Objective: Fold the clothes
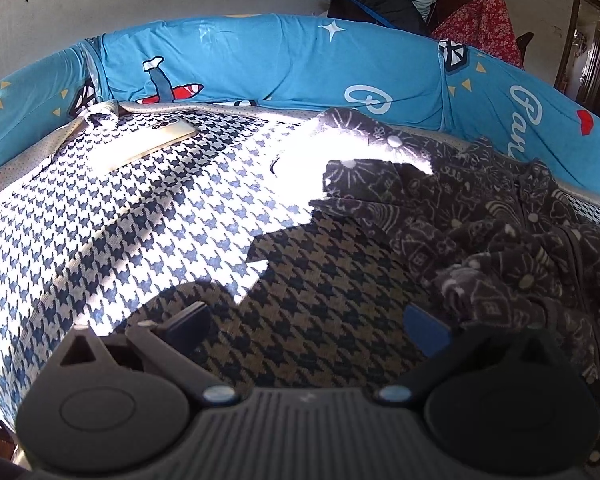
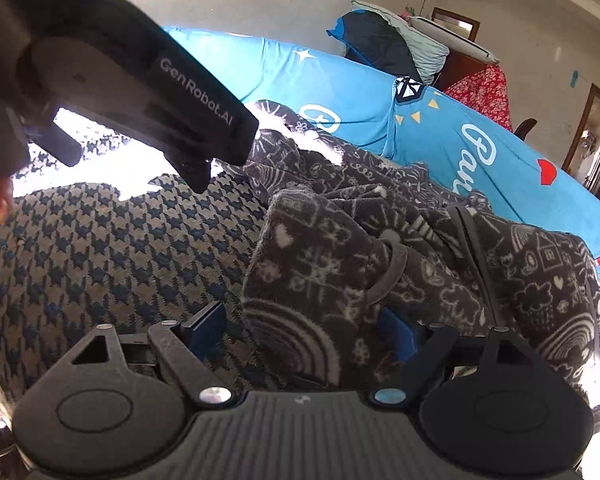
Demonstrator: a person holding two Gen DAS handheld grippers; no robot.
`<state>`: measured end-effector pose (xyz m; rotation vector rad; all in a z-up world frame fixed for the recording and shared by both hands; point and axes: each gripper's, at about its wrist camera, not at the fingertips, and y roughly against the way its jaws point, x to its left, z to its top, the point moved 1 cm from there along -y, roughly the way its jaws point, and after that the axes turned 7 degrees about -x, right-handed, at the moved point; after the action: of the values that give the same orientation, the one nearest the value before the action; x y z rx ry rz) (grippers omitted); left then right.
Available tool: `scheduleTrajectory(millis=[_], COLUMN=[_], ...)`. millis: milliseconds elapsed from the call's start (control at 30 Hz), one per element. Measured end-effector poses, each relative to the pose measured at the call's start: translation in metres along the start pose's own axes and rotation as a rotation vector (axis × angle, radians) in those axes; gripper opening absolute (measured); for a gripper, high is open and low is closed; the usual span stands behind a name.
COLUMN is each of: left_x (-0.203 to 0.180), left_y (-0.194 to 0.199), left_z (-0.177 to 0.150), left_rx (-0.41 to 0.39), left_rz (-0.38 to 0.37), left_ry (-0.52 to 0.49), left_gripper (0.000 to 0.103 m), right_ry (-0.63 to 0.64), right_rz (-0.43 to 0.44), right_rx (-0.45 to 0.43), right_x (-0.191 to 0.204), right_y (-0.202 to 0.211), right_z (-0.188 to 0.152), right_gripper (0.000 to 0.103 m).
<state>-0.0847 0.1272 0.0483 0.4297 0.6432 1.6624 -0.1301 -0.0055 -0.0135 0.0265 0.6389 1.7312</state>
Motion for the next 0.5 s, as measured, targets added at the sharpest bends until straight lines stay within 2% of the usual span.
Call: scheduleTrajectory(millis=[33,67,100,133,200,233,267,500], left_x=[0.001,0.002,0.002,0.003,0.005,0.006,0.007,0.013], left_y=[0.0,0.0,0.0,0.0,0.001,0.001,0.001,0.009], left_z=[0.0,0.001,0.001,0.001,0.001,0.002,0.002,0.007], left_rx=[0.0,-0.001,-0.001,-0.001,-0.003,-0.004,-0.005,-0.037], left_rz=[0.002,0.003,0.005,0.006,0.009,0.01,0.011,0.01], left_ry=[0.001,0.003,0.005,0.008,0.014,0.018,0.021,0.048], left_gripper=[0.103,0.103,0.103,0.103,0.103,0.103,0.103,0.103], right_ry=[0.012,0.024,0.036,0.045,0.048,0.043,0.033,-0.181], right_rz=[-0.018,-0.037,-0.055,-0.065,-0.078,-0.086,-0.089,0.019], right_rx=[0.0,0.001,0.001,0.003,0.004,0.002,-0.001,0.015], right_x=[0.001,0.003,0.003,0.004,0.002,0.0,-0.003,-0.038], right_y=[-0.003,-0.005,-0.007,-0.008,-0.008,-0.007,-0.006,0.027], right_z=[-0.001,-0.002,-0.003,-0.003,-0.002,-0.001,0.0,0.017], right_gripper=[0.083,0.078,0.068,0.063,0.041,0.034,0.024,0.019])
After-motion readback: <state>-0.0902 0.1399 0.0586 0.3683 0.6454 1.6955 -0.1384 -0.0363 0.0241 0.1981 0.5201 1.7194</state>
